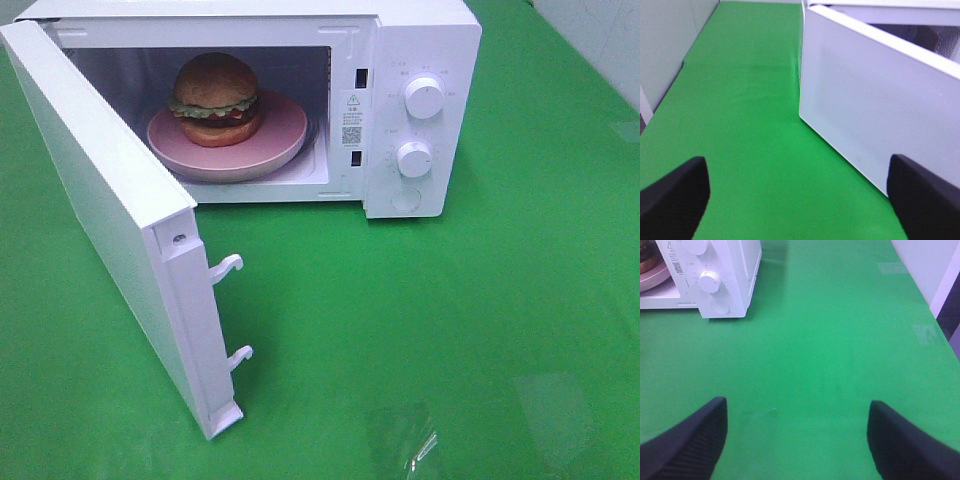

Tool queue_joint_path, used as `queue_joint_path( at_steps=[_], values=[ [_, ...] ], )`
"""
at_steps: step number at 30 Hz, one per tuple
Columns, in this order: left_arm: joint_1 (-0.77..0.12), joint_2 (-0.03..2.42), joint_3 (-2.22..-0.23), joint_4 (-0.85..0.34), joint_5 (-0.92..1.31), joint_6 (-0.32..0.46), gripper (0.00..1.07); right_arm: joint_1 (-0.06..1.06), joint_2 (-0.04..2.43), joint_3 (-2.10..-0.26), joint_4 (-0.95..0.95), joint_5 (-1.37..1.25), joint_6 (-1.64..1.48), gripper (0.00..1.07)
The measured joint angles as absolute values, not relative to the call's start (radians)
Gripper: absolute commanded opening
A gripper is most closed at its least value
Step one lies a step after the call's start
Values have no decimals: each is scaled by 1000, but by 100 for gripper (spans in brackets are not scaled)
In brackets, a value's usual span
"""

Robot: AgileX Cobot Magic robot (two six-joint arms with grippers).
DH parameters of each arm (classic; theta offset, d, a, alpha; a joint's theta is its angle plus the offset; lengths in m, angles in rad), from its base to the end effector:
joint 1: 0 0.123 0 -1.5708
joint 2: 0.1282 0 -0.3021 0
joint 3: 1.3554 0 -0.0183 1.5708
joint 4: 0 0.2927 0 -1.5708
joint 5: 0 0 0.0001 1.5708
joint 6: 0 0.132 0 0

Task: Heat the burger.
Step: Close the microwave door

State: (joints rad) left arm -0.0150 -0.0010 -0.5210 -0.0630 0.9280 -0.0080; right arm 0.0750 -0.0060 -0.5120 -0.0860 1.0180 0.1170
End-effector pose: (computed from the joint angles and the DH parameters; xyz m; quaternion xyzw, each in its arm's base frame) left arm 0.0550 -0.0075 0.3025 0.0023 0.8100 -0.0382 0.5852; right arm 0.0517 -0.0058 0.2887 0.0187 0.8360 0.0096 0.5483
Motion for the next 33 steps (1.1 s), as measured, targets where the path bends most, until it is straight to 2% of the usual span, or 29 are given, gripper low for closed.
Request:
queue_joint_path(
  at_steps=[2, 3, 4, 5, 6, 7, 8, 9, 10, 11, 12, 19, 23, 33],
  values=[
    [-15, 37, -521, -61, 862, -8, 54, 75, -6, -512, -86, 1018, 117, 76],
    [-15, 37, -521, -61, 862, -8, 54, 75, -6, -512, -86, 1018, 117, 76],
    [-15, 64, -521, -59, 831, -8, 43, 75, -6, -512, -86, 1018, 117, 76],
    [-15, 64, -521, -59, 831, -8, 43, 75, -6, -512, -86, 1018, 117, 76],
    [-15, 100, -521, -55, 792, -8, 29, 75, -6, -512, -86, 1018, 117, 76],
    [-15, 100, -521, -55, 792, -8, 29, 75, -6, -512, -86, 1018, 117, 76],
    [-15, 140, -521, -45, 755, -8, 21, 75, -6, -512, -86, 1018, 117, 76],
    [-15, 140, -521, -45, 755, -8, 21, 75, -6, -512, -86, 1018, 117, 76],
    [-15, 158, -521, -38, 739, -8, 7, 75, -6, -512, -86, 1018, 117, 76],
    [-15, 158, -521, -38, 739, -8, 7, 75, -6, -512, -86, 1018, 117, 76],
    [-15, 233, -521, -19, 680, -8, 0, 75, -6, -512, -86, 1018, 117, 76],
    [-15, 366, -506, -10, 506, -8, 0, 75, -6, -512, -86, 1018, 117, 76],
    [-15, 450, -436, -10, 264, -7, 0, 75, -6, -512, -86, 1018, 117, 76],
    [-15, 605, -270, -10, -179, -7, 0, 75, -6, -512, -86, 1018, 117, 76]
  ],
)
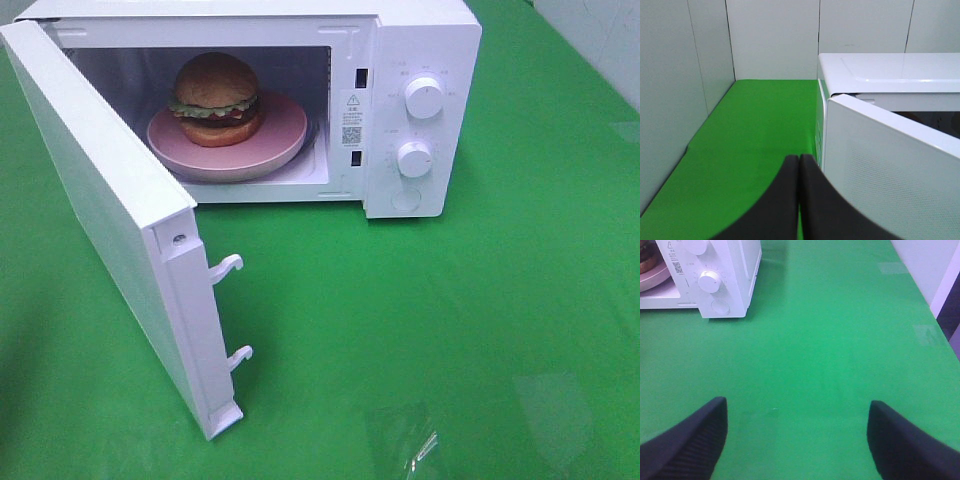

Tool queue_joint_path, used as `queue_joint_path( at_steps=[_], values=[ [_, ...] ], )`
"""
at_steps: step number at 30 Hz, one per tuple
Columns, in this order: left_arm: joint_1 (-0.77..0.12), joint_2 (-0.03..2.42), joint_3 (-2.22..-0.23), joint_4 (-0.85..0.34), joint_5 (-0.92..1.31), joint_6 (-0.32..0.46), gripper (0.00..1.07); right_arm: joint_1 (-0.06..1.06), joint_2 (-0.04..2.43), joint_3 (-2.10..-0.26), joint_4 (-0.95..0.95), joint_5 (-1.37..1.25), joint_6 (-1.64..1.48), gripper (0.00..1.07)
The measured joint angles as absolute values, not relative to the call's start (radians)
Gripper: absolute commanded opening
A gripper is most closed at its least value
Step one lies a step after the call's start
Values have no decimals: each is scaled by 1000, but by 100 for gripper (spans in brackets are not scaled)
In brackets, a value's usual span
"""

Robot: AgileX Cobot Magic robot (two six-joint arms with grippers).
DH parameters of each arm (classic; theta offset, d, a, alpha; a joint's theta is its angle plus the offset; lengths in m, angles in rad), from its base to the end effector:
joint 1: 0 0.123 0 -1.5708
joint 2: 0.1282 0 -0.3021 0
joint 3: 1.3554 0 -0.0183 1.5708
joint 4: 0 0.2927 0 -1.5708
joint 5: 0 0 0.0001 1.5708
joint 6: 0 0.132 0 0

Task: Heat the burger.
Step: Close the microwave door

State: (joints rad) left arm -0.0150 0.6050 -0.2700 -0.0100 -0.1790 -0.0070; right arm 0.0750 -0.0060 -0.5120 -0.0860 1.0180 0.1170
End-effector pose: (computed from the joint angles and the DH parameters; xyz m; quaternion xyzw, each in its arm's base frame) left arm 0.1954 -0.0027 0.2620 -0.0013 0.7310 -0.0102 0.6823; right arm 0.0517 -0.0058 0.2887 0.0187 0.8360 0.0096 0.5483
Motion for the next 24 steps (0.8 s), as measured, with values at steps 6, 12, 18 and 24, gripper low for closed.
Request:
queue_joint_path(
  at_steps=[6, 12, 18, 24],
  values=[
    [-15, 694, -245, 0, -275, -7, 0, 75, -6, -512, -86, 1018, 117, 76],
    [-15, 837, -243, 135, -405, -80, 0, 75, -6, -512, -86, 1018, 117, 76],
    [-15, 914, -243, 283, -491, -199, 0, 75, -6, -512, -86, 1018, 117, 76],
    [-15, 1003, -243, 470, -604, -319, 0, 75, -6, -512, -86, 1018, 117, 76]
  ],
)
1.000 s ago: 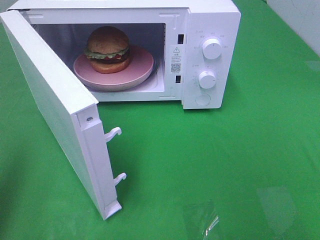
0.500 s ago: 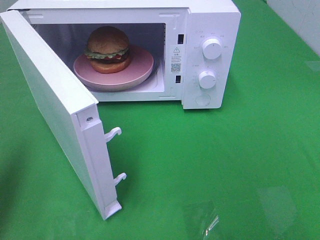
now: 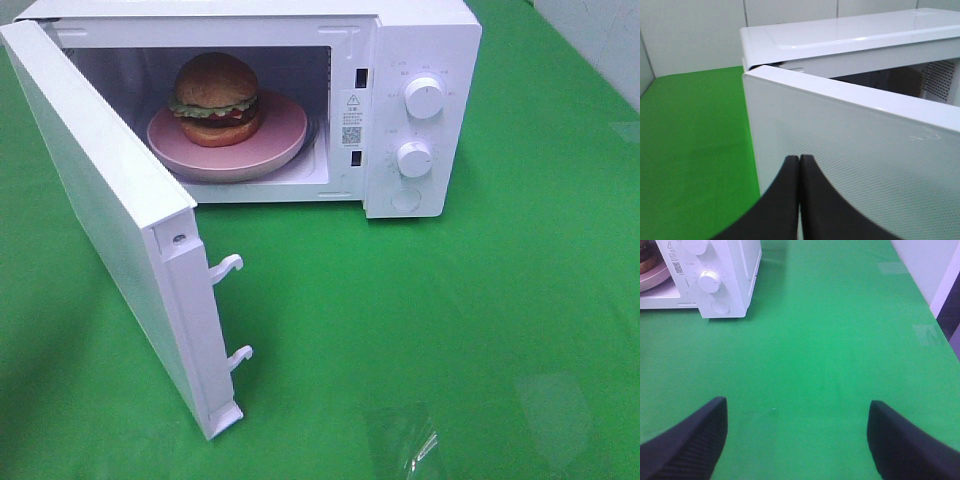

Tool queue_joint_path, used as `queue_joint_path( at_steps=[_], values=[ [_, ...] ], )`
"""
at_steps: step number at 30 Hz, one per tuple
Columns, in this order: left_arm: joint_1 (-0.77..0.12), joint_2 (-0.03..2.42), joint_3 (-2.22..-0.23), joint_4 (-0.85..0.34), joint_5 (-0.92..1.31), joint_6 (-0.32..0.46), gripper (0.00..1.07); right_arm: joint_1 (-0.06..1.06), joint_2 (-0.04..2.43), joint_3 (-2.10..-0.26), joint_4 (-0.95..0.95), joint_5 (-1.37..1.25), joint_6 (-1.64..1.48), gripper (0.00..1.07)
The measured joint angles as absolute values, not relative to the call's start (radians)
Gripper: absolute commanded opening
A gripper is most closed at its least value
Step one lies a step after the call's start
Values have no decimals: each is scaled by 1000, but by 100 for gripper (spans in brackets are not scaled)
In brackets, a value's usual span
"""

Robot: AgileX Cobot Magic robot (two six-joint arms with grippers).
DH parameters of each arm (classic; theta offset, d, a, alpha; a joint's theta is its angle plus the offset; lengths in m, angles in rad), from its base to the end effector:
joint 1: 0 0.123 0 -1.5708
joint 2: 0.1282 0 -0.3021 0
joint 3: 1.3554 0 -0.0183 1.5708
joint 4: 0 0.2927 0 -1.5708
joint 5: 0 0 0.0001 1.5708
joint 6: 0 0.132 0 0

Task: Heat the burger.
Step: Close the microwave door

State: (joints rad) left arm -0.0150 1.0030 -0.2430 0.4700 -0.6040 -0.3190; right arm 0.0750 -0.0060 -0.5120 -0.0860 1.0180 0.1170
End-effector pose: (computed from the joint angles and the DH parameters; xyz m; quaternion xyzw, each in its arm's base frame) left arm 0.2378 -0.0375 0.2128 0.1200 0.7376 -0.0767 0.6600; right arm 0.0517 -0.0058 0.2887 0.0187 0.8360 0.0096 0.5483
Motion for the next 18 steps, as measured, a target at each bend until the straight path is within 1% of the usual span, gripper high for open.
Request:
queue_joint_path(
  at_steps=[1, 3, 6, 15, 18],
  values=[
    [-15, 1047, -243, 504, -640, -345, 0, 75, -6, -512, -86, 1018, 117, 76],
    [-15, 1085, -243, 519, -660, -352, 0, 75, -6, -512, -86, 1018, 117, 76],
    [-15, 1105, -243, 521, -673, -355, 0, 75, -6, -512, -86, 1018, 117, 76],
    [-15, 1269, -245, 525, -803, -362, 0, 75, -6, -512, -86, 1018, 117, 76],
    [-38, 1333, -259, 525, -822, -362, 0, 75, -6, -512, -86, 1018, 117, 76]
  ],
)
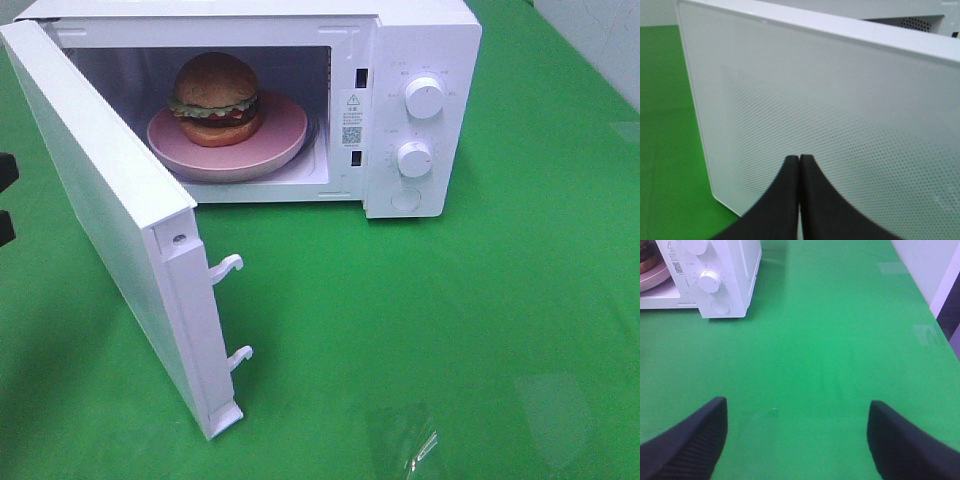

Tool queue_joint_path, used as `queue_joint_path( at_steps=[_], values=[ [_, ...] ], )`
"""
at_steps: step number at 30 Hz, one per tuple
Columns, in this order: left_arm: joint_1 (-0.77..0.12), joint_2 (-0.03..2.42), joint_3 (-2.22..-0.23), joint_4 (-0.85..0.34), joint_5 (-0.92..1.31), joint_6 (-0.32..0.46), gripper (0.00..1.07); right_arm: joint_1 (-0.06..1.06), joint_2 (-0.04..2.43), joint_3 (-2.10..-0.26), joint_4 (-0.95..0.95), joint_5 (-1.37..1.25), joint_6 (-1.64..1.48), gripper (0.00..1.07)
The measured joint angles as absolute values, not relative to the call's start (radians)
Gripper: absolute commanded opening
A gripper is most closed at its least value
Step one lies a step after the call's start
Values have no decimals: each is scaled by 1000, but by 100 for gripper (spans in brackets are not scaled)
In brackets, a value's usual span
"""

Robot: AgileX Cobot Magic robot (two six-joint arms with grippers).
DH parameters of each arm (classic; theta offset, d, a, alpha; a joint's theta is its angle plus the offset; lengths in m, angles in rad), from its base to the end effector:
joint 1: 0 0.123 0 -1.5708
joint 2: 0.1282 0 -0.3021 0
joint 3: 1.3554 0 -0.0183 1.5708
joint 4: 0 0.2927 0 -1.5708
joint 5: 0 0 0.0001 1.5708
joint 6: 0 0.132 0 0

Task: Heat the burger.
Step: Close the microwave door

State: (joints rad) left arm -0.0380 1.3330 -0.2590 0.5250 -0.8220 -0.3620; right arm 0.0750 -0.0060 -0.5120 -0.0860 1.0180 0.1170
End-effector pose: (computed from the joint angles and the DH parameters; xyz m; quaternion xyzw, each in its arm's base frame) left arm 0.2609 -0.0584 0.1603 0.1355 0.7687 -0.1542 0.6058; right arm 0.0517 -0.0058 0.2887 0.0187 0.8360 0.0096 0.5483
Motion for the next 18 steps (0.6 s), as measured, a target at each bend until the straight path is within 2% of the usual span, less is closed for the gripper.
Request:
queue_joint_path(
  at_steps=[18],
  values=[
    [-159, 1504, -347, 524, -850, -340, 0, 75, -6, -512, -85, 1018, 117, 76]
  ],
)
